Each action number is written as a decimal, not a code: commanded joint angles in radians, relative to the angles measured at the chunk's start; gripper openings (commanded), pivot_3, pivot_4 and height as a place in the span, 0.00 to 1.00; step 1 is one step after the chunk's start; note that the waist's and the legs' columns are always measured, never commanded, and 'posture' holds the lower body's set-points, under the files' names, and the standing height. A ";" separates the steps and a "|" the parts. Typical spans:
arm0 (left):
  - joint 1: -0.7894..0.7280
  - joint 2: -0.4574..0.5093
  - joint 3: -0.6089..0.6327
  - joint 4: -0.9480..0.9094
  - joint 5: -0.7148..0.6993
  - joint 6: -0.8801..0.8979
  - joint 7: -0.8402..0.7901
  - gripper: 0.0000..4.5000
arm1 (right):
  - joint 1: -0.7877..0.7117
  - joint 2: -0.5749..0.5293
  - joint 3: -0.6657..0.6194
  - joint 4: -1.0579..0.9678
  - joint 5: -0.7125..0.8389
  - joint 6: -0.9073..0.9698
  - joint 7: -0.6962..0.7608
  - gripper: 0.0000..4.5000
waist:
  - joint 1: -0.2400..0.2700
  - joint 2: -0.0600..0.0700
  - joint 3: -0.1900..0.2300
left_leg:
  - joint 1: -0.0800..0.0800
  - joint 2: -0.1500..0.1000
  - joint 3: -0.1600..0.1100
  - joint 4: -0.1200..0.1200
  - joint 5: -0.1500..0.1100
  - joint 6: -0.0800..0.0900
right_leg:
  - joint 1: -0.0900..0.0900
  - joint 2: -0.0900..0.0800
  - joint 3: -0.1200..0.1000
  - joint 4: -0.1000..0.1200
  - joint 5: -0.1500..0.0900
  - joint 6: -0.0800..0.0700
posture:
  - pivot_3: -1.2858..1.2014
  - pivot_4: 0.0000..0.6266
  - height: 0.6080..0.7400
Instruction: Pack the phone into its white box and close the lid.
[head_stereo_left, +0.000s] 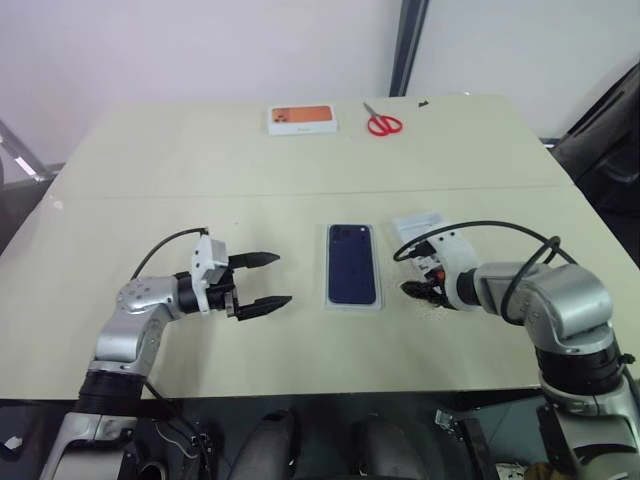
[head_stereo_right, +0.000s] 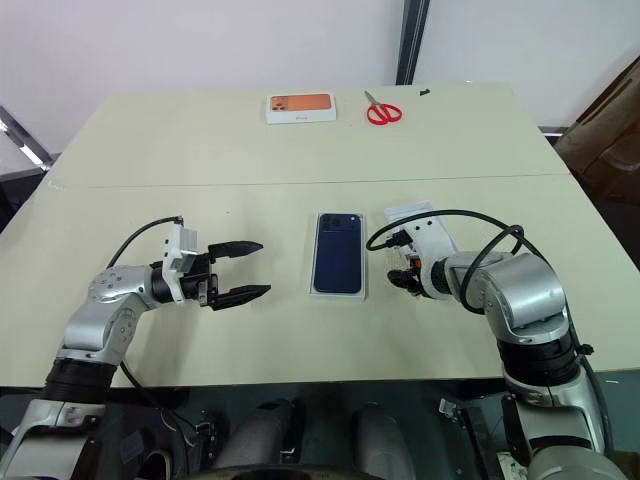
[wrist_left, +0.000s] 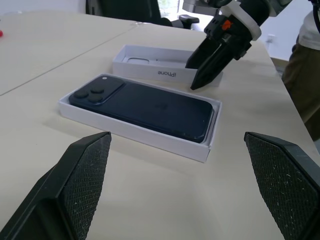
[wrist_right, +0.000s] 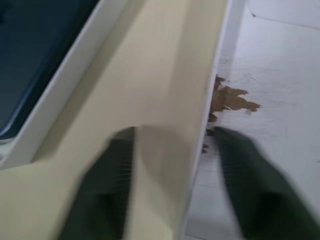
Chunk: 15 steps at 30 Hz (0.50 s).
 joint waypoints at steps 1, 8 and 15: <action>-0.009 -0.006 -0.001 -0.028 0.001 -0.021 0.009 1.00 | -0.005 0.014 -0.008 0.013 0.004 0.007 -0.021 0.12 | 0.000 0.000 0.000 | 0.000 0.000 0.000 0.000 0.000 0.000 | 0.000 0.000 0.000 0.000 0.000 0.000 | 0.52 0.24 0.95; -0.015 -0.011 0.000 -0.021 0.007 -0.024 0.013 1.00 | -0.017 0.046 -0.034 0.019 0.009 0.007 -0.061 0.01 | -0.002 0.000 0.000 | 0.000 0.000 0.000 0.000 0.000 0.000 | 0.000 0.000 0.000 0.000 0.000 0.000 | 0.52 0.24 0.95; -0.034 -0.011 0.003 0.004 0.010 -0.027 0.015 1.00 | -0.118 0.172 -0.159 0.025 -0.017 -0.023 -0.112 0.01 | -0.004 0.001 0.000 | 0.000 0.000 0.000 0.000 0.000 0.000 | -0.001 0.000 0.000 0.001 0.000 0.000 | 0.52 0.24 0.95</action>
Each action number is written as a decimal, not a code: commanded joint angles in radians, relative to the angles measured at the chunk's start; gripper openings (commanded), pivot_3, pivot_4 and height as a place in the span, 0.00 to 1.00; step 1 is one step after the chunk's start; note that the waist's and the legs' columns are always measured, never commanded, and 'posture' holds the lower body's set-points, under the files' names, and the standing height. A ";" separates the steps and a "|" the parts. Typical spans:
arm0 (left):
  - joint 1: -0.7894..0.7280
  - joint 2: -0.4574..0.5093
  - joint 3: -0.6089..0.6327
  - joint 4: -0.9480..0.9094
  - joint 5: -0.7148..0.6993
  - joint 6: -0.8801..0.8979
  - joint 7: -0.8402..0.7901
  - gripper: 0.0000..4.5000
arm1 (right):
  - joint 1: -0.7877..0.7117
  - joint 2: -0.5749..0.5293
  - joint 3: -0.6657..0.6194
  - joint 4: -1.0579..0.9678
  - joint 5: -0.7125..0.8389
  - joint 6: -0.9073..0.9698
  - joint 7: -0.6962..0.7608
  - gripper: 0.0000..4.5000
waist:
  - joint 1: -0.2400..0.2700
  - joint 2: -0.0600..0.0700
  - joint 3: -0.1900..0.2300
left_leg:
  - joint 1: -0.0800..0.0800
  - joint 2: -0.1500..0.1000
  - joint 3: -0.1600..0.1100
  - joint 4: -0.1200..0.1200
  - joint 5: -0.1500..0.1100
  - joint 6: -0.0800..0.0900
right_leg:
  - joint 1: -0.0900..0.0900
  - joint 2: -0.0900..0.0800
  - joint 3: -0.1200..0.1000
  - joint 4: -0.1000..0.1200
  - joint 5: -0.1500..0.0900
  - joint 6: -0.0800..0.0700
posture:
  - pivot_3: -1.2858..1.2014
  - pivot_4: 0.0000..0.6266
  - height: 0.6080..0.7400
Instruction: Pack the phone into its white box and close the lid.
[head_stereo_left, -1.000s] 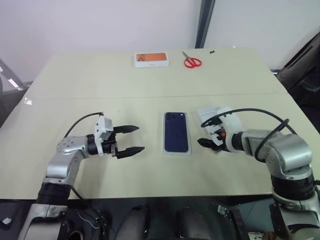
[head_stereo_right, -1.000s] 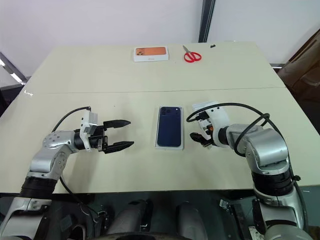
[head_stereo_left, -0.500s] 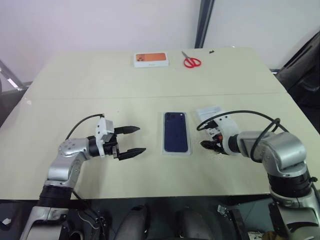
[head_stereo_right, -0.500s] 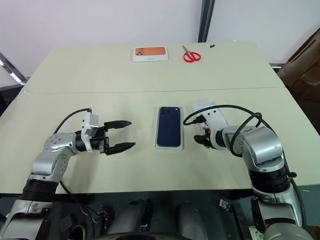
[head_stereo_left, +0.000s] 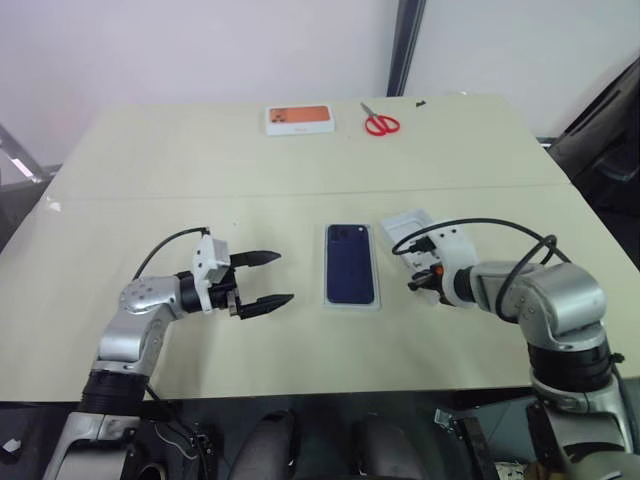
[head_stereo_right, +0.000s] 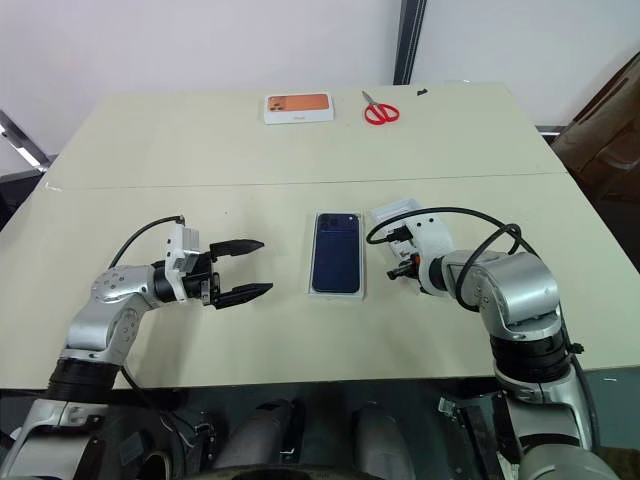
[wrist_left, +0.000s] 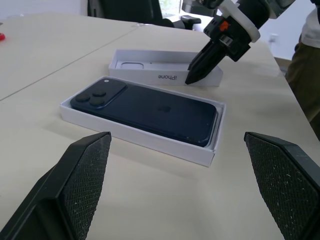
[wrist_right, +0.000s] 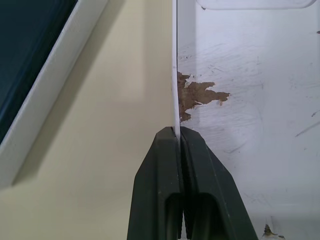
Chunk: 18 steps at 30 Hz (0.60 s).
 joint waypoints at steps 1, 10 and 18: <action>-0.029 -0.001 0.006 0.000 -0.003 -0.014 0.004 1.00 | -0.099 0.077 -0.100 -0.026 0.004 -0.045 -0.007 0.01 | 0.000 0.001 0.000 | 0.000 0.000 0.000 0.000 0.000 0.000 | -0.001 0.000 0.000 0.000 0.000 0.000 | 0.52 0.24 0.95; -0.071 -0.031 0.058 0.049 -0.011 0.009 0.130 1.00 | -0.201 0.435 -0.453 0.069 0.154 -0.010 0.042 0.01 | 0.002 0.001 0.000 | 0.000 0.000 0.000 0.000 0.000 0.000 | -0.001 0.000 0.000 0.001 0.000 0.000 | 0.52 0.24 0.95; -0.053 -0.036 0.106 0.023 -0.031 0.040 0.221 1.00 | -0.233 0.663 -0.588 0.084 0.350 0.007 0.040 0.01 | -0.002 0.002 0.000 | 0.000 0.000 0.001 -0.001 0.000 -0.001 | -0.003 0.000 0.000 0.003 0.000 0.000 | 0.52 0.24 0.95</action>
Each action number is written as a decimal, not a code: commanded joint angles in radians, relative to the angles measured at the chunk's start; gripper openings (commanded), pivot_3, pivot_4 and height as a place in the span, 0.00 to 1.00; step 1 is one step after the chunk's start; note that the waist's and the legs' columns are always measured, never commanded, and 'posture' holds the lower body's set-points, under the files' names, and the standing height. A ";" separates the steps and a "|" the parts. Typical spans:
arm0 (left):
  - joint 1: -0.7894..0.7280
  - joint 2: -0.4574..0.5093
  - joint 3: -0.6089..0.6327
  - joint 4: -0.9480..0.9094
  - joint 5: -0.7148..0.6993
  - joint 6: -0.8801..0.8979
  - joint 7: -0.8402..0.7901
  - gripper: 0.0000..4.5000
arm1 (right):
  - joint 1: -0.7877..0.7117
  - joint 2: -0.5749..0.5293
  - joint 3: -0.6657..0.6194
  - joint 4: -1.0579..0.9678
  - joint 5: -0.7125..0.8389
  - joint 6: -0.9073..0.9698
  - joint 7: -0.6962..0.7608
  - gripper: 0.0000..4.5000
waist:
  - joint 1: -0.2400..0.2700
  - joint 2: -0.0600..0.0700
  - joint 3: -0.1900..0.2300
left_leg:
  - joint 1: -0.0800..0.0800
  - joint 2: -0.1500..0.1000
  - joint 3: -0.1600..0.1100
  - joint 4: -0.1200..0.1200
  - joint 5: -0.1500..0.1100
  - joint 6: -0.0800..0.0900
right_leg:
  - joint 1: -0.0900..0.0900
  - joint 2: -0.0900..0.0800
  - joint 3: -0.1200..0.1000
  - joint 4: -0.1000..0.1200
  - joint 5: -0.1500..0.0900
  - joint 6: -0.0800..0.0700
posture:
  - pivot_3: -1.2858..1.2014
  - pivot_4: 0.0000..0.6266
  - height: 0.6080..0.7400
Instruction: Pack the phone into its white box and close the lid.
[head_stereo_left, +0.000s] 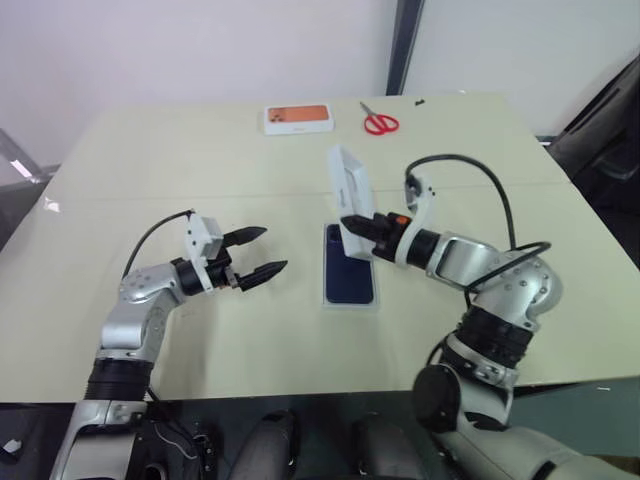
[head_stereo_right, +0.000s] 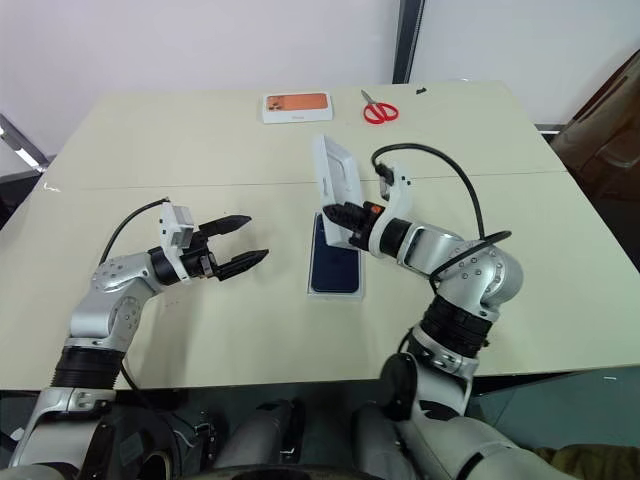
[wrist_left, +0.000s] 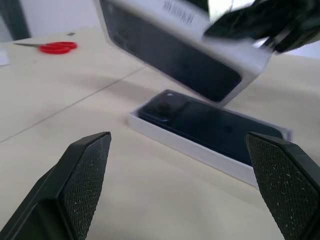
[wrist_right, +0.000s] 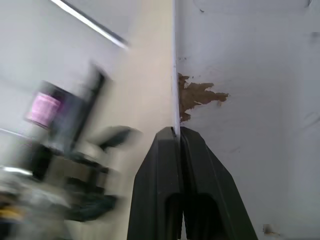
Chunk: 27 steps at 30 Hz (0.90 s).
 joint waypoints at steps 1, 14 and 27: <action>0.006 0.001 0.056 -0.039 -0.034 0.025 0.049 1.00 | -0.010 0.071 0.008 -0.012 0.116 0.007 0.000 0.01 | 0.000 0.000 0.000 | 0.000 0.000 0.000 0.000 0.000 0.000 | 0.000 0.000 0.000 0.000 0.000 0.000 | 0.52 0.24 0.95; 0.001 -0.008 0.055 -0.060 -0.048 0.064 0.086 1.00 | 0.120 0.044 0.134 0.008 0.295 -0.009 -0.099 0.01 | -0.001 0.000 0.000 | 0.000 0.000 0.000 0.000 0.000 0.000 | 0.000 0.000 0.000 0.000 0.000 0.000 | 0.52 0.24 0.95; -0.012 -0.026 0.045 -0.051 -0.033 0.058 0.088 1.00 | 0.115 -0.144 0.326 -0.028 0.146 -0.315 -0.079 0.01 | 0.001 0.001 0.000 | 0.000 0.000 0.001 0.000 0.000 0.000 | 0.000 0.000 0.000 0.000 0.000 0.000 | 0.52 0.24 0.95</action>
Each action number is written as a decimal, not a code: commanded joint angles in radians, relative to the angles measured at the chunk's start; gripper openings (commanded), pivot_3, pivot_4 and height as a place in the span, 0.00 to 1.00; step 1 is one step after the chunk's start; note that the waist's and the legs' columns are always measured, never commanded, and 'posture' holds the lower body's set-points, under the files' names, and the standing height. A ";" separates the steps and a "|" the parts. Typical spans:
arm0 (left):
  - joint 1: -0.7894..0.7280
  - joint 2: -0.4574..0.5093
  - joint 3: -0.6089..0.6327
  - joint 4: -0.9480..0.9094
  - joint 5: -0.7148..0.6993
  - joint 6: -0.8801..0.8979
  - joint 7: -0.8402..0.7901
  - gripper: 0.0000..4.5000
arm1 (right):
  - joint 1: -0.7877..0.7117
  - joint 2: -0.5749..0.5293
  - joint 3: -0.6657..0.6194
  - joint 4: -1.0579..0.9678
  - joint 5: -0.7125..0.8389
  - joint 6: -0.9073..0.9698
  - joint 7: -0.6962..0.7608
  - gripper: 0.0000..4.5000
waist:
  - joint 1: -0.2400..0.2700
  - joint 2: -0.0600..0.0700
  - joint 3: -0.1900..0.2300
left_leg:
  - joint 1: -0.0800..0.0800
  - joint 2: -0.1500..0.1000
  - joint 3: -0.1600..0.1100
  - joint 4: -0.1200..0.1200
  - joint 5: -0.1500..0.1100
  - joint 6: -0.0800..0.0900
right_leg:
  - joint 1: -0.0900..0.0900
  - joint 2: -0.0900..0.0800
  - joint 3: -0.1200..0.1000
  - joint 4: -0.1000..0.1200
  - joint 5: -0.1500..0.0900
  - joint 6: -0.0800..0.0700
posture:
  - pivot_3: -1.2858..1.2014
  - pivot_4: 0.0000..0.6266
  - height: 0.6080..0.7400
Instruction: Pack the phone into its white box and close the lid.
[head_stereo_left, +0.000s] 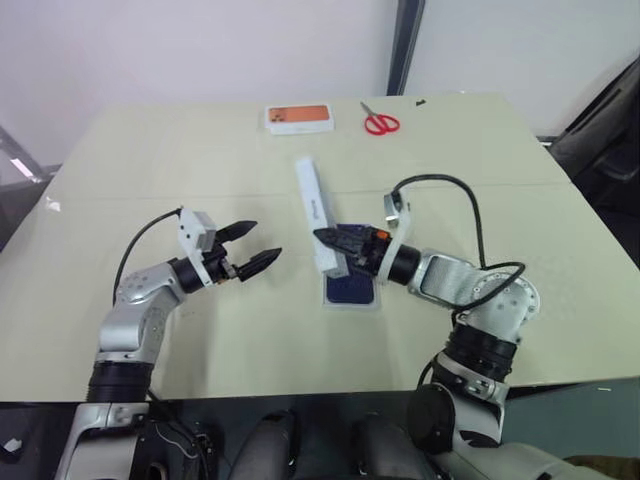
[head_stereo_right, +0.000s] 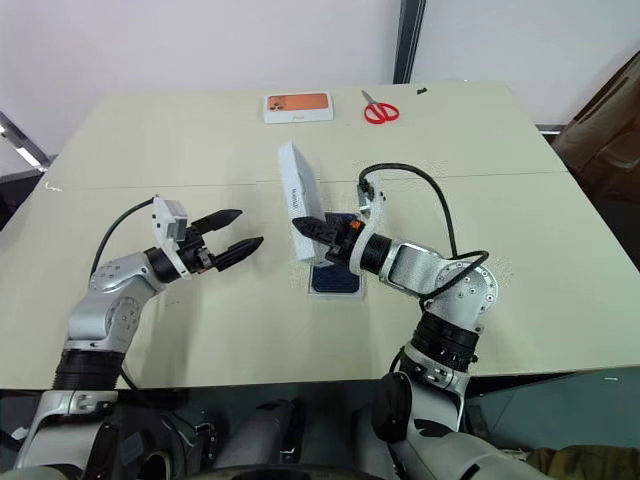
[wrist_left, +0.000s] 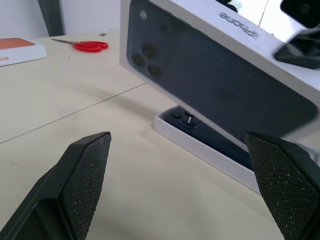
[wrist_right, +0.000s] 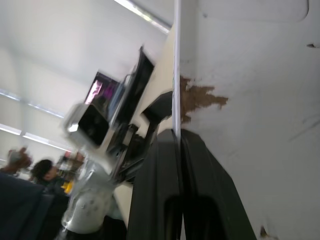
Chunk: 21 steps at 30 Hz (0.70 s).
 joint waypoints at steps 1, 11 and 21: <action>-0.016 -0.001 0.009 -0.026 -0.007 -0.010 0.003 1.00 | 0.000 -0.144 0.204 -0.066 -0.143 -0.224 0.087 0.01 | 0.001 0.000 0.000 | 0.000 0.000 0.000 0.000 0.000 0.000 | 0.000 0.000 0.000 0.000 0.000 0.000 | 0.52 0.24 0.95; -0.012 -0.013 0.010 -0.033 -0.012 -0.002 0.011 1.00 | 0.139 -0.503 0.503 -0.078 -0.449 -0.730 0.358 0.01 | 0.002 -0.001 0.000 | 0.000 0.000 0.000 0.001 0.000 0.000 | 0.001 0.000 -0.001 -0.001 0.000 0.000 | 0.52 0.24 0.95; -0.018 -0.028 0.005 -0.025 -0.009 -0.006 0.014 1.00 | 0.214 -0.156 0.487 -0.096 -0.208 -0.625 0.282 0.01 | 0.007 -0.001 0.000 | 0.000 0.001 0.000 0.001 0.000 0.000 | 0.001 0.001 0.000 -0.001 0.000 0.000 | 0.52 0.24 0.95</action>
